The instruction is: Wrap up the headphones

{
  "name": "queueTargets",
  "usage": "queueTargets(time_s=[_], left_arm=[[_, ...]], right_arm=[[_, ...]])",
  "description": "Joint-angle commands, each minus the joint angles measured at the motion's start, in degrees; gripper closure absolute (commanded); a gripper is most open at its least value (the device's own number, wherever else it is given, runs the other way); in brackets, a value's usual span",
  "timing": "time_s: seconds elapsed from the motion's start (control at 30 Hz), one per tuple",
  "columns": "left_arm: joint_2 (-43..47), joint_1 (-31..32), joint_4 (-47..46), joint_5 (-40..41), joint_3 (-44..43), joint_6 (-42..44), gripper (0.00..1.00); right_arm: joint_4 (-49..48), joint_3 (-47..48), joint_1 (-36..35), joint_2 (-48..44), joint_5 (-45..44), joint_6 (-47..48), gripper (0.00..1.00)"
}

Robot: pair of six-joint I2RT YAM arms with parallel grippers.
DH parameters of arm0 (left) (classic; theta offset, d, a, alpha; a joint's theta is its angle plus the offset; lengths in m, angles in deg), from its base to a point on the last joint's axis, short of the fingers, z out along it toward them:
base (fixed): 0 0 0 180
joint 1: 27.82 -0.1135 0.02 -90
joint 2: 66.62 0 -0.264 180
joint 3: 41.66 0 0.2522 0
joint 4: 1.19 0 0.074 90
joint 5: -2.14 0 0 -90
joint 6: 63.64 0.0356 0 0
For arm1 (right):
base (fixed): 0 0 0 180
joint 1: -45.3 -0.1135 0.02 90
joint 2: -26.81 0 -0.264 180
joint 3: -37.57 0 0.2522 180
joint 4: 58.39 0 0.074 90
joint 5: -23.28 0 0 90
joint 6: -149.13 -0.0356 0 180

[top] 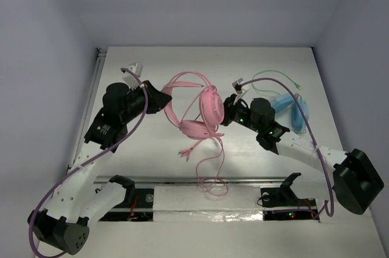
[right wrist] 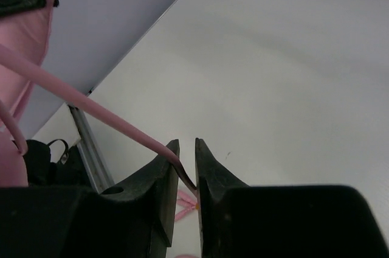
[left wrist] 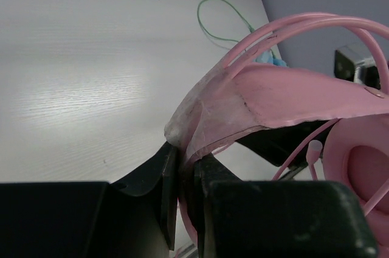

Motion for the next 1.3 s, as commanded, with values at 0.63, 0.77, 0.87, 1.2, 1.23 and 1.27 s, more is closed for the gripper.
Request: queueTargets(time_s=[0.63, 0.77, 0.87, 1.2, 1.23, 1.27], left_arm=[[-4.91, -2.56, -18.47, -7.86, -14.30, -13.67, 1.00], [-5.96, -2.56, -19.08, -8.30, -15.63, -14.63, 1.00], [-6.31, -2.56, -19.44, -8.04, -16.24, -15.43, 1.00], [-7.72, -2.56, -23.03, 3.64, -16.07, -19.98, 1.00], [-7.98, -2.56, -24.17, 4.61, -14.59, -21.22, 1.00], [-8.59, -2.56, -26.62, 6.54, -13.70, -22.45, 1.00]], right_arm=[[-31.83, -8.43, 0.33, 13.04, 1.58, -8.36, 0.70], [-32.80, -7.29, 0.33, 16.64, 2.02, -8.19, 0.67], [-35.34, -7.29, 0.33, 18.23, 3.34, -9.15, 0.67], [-35.27, -6.76, -2.29, 17.79, 6.86, -12.67, 1.00], [-34.39, -6.59, -3.35, 17.97, 6.07, -12.67, 1.00], [-33.69, -6.32, -4.49, 18.23, 5.02, -12.76, 1.00]])
